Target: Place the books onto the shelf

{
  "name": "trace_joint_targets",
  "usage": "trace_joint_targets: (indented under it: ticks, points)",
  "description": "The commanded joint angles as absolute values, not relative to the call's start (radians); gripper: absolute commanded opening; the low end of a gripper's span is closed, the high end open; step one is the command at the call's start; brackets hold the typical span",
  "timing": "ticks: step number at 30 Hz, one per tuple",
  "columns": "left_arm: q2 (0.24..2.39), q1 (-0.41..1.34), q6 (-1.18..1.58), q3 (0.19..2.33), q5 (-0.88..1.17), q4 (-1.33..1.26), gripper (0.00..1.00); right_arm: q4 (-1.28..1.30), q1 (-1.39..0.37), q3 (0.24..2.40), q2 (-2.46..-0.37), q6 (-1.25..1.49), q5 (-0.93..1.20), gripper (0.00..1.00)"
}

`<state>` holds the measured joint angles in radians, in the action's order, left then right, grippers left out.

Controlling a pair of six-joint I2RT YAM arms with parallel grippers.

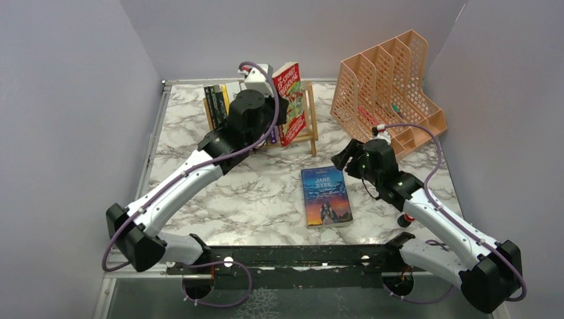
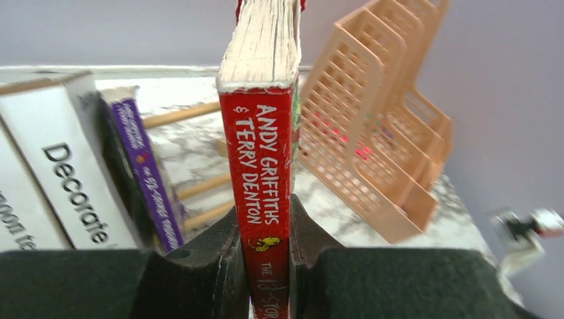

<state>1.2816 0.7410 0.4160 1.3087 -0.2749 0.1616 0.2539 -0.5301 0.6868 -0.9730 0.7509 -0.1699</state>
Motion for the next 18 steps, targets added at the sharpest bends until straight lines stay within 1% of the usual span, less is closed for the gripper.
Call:
trace_joint_targets:
  ticks: [1, 5, 9, 12, 16, 18]
  points:
    - [1.394, 0.733, 0.323, 1.473, -0.516, 0.244, 0.00, 0.279, -0.532, 0.671, -0.975, 0.759, -0.216, 0.65]
    - [1.483, 0.718, 0.282, 1.567, -0.584, 0.266, 0.00, 0.281, -0.531, 0.663, -0.974, 0.758, -0.209, 0.65]
    - [1.594, 0.667, 0.300, 1.635, -0.535, 0.274, 0.00, 0.273, -0.531, 0.652, -0.982, 0.766, -0.201, 0.65]
    - [1.693, 0.650, 0.327, 1.706, -0.543, 0.308, 0.00, 0.272, -0.531, 0.652, -0.996, 0.773, -0.194, 0.65]
    - [1.780, 0.608, 0.376, 1.767, -0.382, 0.305, 0.00, 0.278, -0.531, 0.645, -1.004, 0.791, -0.186, 0.64]
    - [1.824, 0.603, 0.375, 1.796, -0.385, 0.321, 0.00, 0.278, -0.531, 0.638, -1.002, 0.795, -0.186, 0.64]
